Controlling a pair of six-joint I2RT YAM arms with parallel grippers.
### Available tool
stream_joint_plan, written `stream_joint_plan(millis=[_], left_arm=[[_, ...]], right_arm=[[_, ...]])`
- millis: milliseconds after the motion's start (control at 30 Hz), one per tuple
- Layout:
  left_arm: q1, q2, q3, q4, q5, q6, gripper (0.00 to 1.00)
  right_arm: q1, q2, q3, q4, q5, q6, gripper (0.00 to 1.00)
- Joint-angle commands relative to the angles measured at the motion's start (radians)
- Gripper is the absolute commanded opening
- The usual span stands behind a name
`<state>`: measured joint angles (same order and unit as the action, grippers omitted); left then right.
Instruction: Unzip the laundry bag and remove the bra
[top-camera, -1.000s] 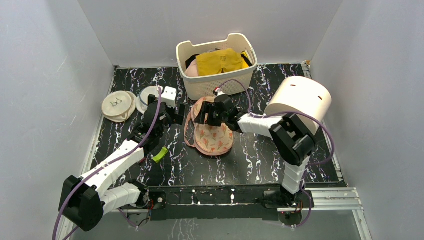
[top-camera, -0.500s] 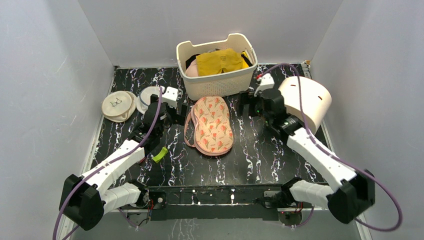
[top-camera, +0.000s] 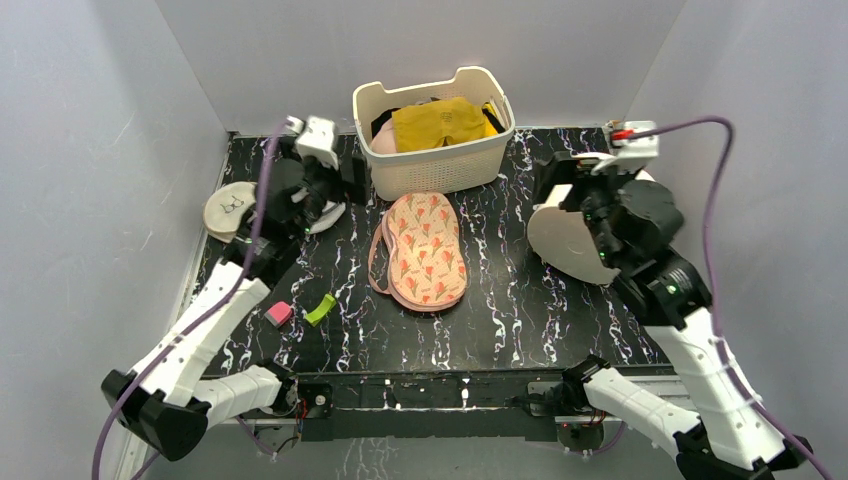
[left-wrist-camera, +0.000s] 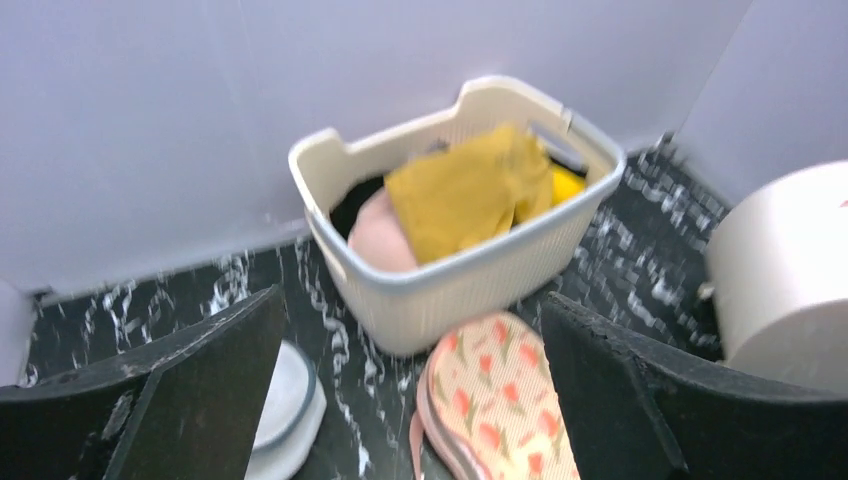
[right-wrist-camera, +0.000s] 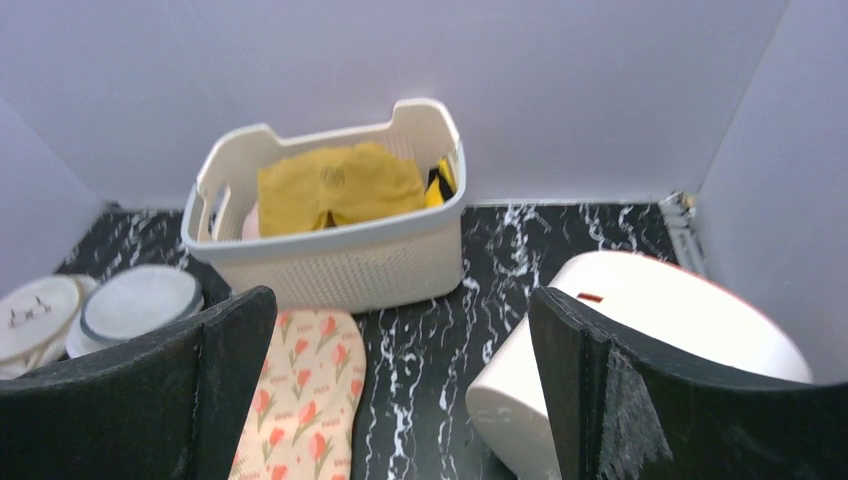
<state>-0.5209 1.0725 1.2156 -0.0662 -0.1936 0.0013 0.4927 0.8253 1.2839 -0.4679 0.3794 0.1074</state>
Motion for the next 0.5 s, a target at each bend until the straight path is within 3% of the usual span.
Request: stream_joint_plan(millis=[0,200,467], left_arm=[[-0.004,-0.051,0.144,-0.097,0.036,-0.019,0.98],[-0.004,-0.049,0.259,-0.13,0.007,0.021,0.98],[-0.004,-0.058,0.275,-0.102,-0.008,0.017,0.98]], right_arm=[[0.0,-0.019,0.09,-0.023,0.055,-0.047,0.98],[0.0,0.011,0.147,-0.019,0.113,-0.031,0.98],[-0.001,-0.009,0.146,-0.011,0.12,-0.038,0.98]])
